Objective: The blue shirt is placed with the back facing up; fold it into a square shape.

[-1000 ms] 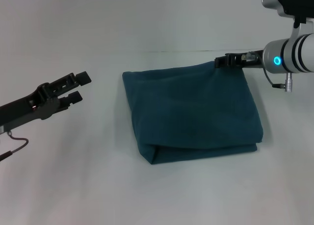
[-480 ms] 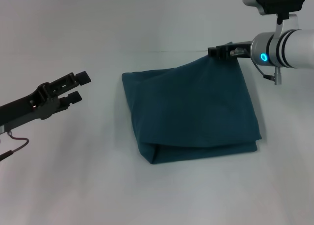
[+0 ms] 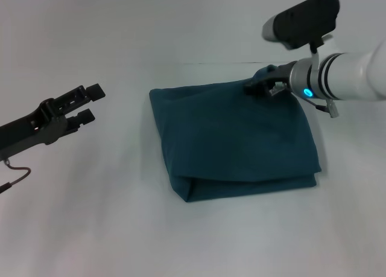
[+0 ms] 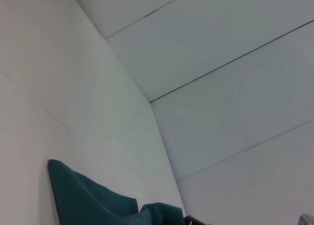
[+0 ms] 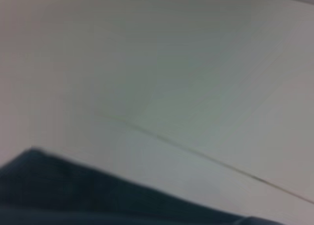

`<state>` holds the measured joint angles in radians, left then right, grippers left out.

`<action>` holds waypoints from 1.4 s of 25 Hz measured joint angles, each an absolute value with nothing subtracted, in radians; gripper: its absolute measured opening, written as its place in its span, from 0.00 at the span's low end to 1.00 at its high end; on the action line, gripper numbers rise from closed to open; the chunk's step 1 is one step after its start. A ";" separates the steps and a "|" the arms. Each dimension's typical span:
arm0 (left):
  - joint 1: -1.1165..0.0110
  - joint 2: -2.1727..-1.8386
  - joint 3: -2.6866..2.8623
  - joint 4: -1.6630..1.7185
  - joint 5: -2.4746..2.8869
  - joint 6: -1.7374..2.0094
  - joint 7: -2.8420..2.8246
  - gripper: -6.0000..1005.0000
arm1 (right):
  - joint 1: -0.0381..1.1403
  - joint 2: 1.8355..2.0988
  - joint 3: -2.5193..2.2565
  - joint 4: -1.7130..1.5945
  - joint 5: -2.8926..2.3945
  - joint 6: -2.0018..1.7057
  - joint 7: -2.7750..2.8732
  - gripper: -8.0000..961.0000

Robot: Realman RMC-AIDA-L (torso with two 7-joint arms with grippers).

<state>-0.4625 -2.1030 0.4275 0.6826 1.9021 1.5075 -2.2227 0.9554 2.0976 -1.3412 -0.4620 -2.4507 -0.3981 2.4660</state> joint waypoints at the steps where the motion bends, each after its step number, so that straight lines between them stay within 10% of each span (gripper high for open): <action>1: -0.462 -2.103 0.426 0.683 1.902 1.508 -2.223 0.94 | 0.955 2.098 -1.365 -0.461 -2.451 -0.398 2.456 0.61; 35: -0.462 -2.108 0.426 0.671 1.890 1.520 -2.225 0.95 | 0.848 2.057 -0.994 -0.625 -2.430 -0.698 2.576 0.61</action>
<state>-0.4616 -2.1080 0.4256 0.6708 1.8899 1.5204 -2.2255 0.8478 2.0566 -0.9941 -0.6251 -2.4299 -0.6982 2.5759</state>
